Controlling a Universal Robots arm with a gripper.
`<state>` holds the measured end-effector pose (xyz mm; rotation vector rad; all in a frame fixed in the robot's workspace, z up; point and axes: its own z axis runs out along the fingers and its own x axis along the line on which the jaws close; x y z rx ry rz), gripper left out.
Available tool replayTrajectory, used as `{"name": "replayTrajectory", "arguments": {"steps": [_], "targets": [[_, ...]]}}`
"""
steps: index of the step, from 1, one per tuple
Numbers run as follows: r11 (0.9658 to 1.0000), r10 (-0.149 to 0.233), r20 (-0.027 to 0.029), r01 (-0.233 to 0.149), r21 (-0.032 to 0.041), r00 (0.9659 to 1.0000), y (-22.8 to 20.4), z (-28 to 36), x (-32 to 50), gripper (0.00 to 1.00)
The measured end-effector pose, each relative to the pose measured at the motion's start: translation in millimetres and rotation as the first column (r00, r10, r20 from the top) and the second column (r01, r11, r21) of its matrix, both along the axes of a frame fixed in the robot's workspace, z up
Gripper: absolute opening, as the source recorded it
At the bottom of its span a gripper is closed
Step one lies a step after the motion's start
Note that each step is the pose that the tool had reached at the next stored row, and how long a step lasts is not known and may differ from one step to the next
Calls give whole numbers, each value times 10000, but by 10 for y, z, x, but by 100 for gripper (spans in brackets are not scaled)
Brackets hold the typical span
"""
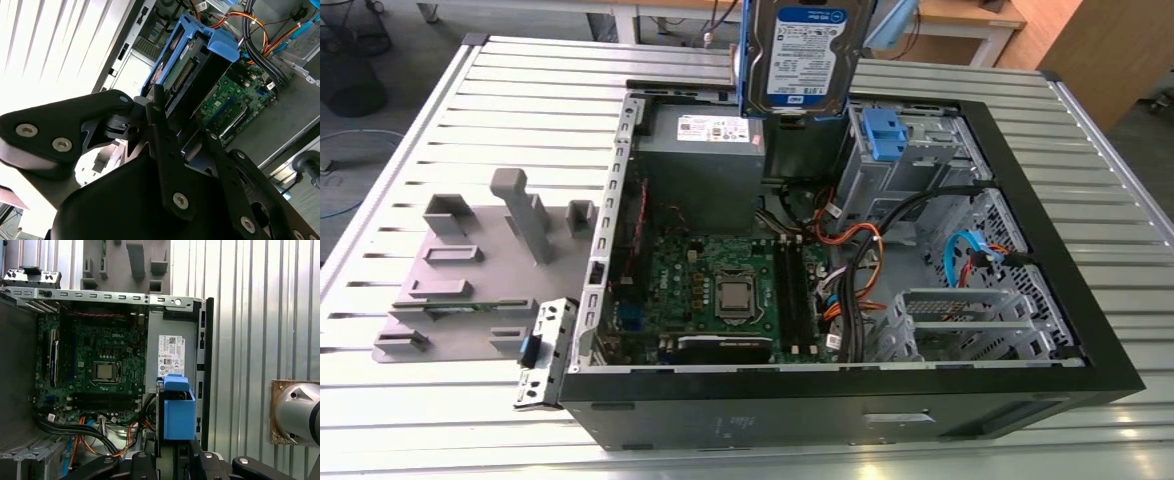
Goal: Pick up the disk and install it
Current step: 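Pick up the disk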
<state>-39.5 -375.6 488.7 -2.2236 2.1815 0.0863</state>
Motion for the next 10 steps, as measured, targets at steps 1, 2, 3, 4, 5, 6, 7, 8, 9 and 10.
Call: {"name": "replayTrajectory", "arguments": {"steps": [1,2,3,4,5,6,7,8,9,10], "targets": [[10000,1,-1,-1,-1,10000,-4,0,0,35],[10000,1,0,-1,-1,10000,-12,0,0,35],[10000,0,0,0,-1,10000,-21,0,0,35],[10000,0,0,0,0,10000,-30,0,0,35],[10000,0,-1,0,-1,10000,-42,0,0,35],[10000,0,-1,0,-2,10000,-56,1,0,35],[10000,0,-1,0,-2,10000,-71,0,0,35],[10000,0,0,0,-1,10000,-88,0,0,35],[10000,0,0,0,0,10000,-105,0,0,35],[10000,0,0,0,0,10000,-122,0,0,35]]}}
